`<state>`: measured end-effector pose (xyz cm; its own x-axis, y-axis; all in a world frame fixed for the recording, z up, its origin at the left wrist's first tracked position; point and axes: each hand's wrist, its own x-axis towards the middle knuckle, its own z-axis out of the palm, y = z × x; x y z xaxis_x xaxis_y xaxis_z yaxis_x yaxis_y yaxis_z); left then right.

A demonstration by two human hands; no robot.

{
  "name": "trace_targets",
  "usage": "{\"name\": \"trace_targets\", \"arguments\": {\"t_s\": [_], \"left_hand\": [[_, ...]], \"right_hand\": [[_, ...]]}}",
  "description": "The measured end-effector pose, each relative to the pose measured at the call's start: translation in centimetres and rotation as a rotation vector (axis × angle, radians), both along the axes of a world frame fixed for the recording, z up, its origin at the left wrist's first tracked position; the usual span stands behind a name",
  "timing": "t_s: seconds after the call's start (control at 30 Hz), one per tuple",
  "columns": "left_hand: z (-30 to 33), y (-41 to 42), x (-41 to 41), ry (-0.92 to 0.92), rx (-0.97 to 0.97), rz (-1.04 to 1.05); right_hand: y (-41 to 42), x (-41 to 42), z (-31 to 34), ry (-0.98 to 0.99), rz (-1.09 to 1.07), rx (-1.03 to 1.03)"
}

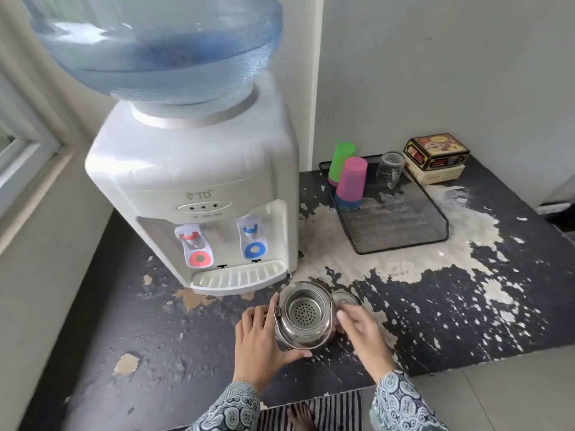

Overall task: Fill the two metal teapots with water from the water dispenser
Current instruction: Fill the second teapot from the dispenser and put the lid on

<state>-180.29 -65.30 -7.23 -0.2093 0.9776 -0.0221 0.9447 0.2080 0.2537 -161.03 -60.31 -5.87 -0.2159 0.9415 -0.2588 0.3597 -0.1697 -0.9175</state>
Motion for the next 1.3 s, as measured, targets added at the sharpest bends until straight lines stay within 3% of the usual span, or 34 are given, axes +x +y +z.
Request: {"name": "trace_targets", "arguments": {"t_s": [0.1,0.2,0.33,0.5,0.73,0.87,0.97,1.03,1.17,1.3], "left_hand": [[-0.1,0.0,0.0,0.008,-0.005,-0.008],[-0.2,-0.1,0.0,0.011,-0.012,-0.018],[-0.3,-0.1,-0.1,-0.002,0.005,-0.024],[0.1,-0.2,0.1,-0.024,-0.065,-0.019],[0.9,-0.1,-0.5,-0.104,-0.141,-0.025],[1.2,0.0,-0.6,-0.133,-0.157,-0.030],[1.2,0.0,-0.6,-0.151,-0.154,-0.032],[1.1,-0.1,-0.6,-0.146,-0.143,-0.029],[0.9,-0.1,-0.6,-0.136,-0.140,-0.036],[0.5,-0.2,-0.8,-0.113,-0.121,-0.039]], "right_hand": [[1.0,2.1,-0.4,-0.189,-0.251,0.185],[1.7,3.9,-1.3,-0.343,-0.362,0.200],[2.2,3.0,-2.3,-0.421,-0.142,0.218],[2.8,0.4,-3.1,-0.691,0.069,0.338],[4.0,1.0,-3.7,-0.695,0.055,0.330],[5.3,0.7,-2.0,-0.585,-0.092,0.434],[5.8,-1.0,1.1,-0.380,-0.241,0.488],[5.3,-2.6,3.0,-0.312,-0.167,0.535],[3.2,-4.6,3.3,-0.452,0.169,0.632],[1.8,-4.8,1.9,-0.532,0.283,0.619]]}}
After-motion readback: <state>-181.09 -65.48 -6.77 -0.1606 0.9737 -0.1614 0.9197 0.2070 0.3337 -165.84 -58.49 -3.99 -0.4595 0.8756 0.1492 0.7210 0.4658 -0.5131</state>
